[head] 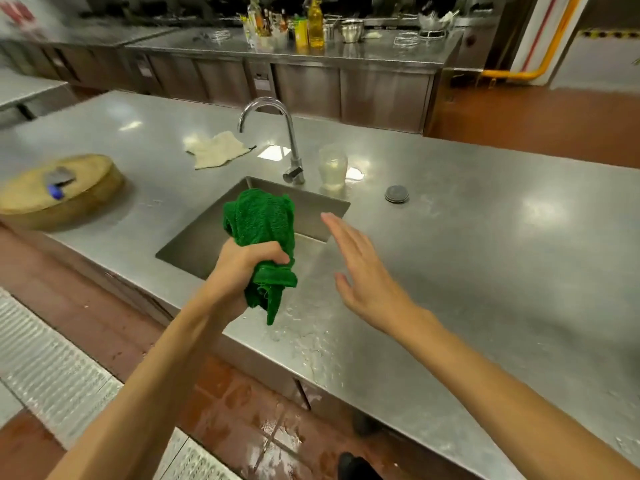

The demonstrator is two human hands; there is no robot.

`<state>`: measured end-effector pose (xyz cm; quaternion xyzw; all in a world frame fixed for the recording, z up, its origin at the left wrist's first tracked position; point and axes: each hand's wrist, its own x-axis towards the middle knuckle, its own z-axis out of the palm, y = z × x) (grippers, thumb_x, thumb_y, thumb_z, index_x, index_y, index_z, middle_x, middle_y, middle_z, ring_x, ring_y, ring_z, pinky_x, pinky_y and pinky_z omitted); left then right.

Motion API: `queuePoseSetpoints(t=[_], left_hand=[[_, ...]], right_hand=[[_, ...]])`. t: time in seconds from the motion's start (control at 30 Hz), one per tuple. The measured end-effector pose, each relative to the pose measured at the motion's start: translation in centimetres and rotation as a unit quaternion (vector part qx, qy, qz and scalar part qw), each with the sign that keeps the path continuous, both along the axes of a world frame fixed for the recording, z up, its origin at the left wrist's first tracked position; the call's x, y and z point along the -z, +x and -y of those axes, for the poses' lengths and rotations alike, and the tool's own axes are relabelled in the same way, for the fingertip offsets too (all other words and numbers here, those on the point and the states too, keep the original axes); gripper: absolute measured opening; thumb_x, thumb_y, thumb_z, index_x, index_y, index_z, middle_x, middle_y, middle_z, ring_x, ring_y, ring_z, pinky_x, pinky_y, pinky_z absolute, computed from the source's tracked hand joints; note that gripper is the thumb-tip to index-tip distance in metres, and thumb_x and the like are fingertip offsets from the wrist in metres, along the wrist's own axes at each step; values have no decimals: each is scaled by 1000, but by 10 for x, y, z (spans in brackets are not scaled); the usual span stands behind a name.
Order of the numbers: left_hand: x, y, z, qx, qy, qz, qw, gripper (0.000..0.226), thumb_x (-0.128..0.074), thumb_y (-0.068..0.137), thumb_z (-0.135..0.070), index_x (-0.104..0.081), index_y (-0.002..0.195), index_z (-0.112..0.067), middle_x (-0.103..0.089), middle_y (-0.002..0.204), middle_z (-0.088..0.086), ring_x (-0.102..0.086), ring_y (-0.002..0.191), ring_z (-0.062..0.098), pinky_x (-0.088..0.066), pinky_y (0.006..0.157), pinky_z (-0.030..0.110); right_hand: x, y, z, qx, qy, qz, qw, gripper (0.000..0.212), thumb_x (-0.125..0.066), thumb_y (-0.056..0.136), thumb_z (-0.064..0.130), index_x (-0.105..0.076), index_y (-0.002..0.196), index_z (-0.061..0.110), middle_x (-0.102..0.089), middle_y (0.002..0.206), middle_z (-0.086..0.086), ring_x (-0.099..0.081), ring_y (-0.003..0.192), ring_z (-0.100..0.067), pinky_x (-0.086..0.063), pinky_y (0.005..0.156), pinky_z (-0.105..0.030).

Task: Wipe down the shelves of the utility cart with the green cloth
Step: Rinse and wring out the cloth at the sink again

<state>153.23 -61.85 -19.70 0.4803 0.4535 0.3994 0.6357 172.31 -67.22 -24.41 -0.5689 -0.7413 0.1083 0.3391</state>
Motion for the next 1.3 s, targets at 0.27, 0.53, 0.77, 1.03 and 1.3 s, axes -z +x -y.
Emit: queuePoseSetpoints(t=[0.27, 0.53, 0.77, 1.03, 1.3], left_hand=[[-13, -11, -88, 125, -47, -10, 991, 49, -69, 59, -10, -58, 107, -5, -53, 94, 18, -53, 73, 24, -46, 59, 30], [-7, -59, -199, 206, -107, -72, 970, 41, -86, 52, -23, -78, 92, -16, -71, 97, 13, -68, 86, 24, -54, 78, 37], [24, -91, -271, 146, -234, 68, 959, 61, -81, 73, -53, -71, 122, -18, -71, 124, 12, -70, 111, 30, -59, 84, 44], [38, -55, -336, -23, -367, 280, 887, 71, -66, 74, -73, -78, 106, -10, -74, 110, 19, -69, 105, 37, -53, 92, 50], [16, -33, -383, -182, -183, 142, 956, 36, -77, 71, -17, -70, 104, -5, -71, 92, 12, -71, 82, 27, -60, 72, 37]], right_hand=[[-34, -30, -159, -125, 133, 54, 982, 105, -73, 77, -9, -6, 157, 5, 7, 165, -16, -1, 154, -27, -19, 123, -44], [-41, -60, -268, -196, 210, 129, 949, 55, -71, 86, 29, -52, 137, 20, -60, 131, 3, -60, 108, -20, -55, 74, -39], [-34, -79, -336, -48, 159, 276, 946, 54, -81, 69, 26, -61, 117, 12, -63, 102, -6, -58, 89, -23, -39, 53, -23], [-21, -128, -370, 68, -48, 320, 944, 62, -79, 72, 16, -43, 121, 6, -20, 159, -19, -55, 115, -35, -47, 67, -39], [-26, -141, -400, 198, -125, 126, 964, 58, -76, 76, 29, -47, 122, 9, -58, 110, -10, -61, 96, -27, -54, 76, -37]])
